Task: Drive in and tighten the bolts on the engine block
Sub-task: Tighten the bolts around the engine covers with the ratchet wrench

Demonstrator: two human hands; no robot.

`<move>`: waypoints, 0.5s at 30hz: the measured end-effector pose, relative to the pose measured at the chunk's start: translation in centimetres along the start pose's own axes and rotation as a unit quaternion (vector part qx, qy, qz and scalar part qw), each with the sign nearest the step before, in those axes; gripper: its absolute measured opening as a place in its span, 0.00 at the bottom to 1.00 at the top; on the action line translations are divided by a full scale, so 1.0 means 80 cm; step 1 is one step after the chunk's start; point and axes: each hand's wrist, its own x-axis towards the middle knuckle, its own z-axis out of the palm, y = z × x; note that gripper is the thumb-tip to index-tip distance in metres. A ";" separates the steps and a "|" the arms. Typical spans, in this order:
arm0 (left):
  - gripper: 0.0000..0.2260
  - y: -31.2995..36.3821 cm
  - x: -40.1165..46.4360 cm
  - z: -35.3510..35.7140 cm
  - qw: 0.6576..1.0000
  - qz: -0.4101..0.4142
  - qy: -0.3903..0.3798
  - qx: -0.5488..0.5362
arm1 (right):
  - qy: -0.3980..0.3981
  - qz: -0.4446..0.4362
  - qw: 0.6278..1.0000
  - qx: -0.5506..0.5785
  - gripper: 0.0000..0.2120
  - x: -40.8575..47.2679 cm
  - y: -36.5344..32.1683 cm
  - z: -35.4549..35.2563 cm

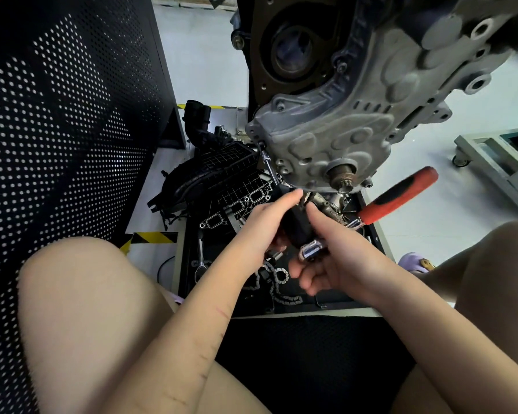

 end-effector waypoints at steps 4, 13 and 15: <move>0.21 0.002 -0.003 0.000 0.999 -0.011 -0.008 -0.037 | -0.056 0.024 0.992 0.114 0.30 -0.002 0.002 0.000; 0.13 0.003 -0.005 0.002 0.999 0.000 0.019 -0.037 | -0.042 -0.012 0.999 0.018 0.20 -0.012 0.004 -0.009; 0.14 0.003 -0.005 0.002 0.999 0.004 0.026 -0.025 | -0.031 -0.035 0.999 0.011 0.15 -0.015 0.003 -0.007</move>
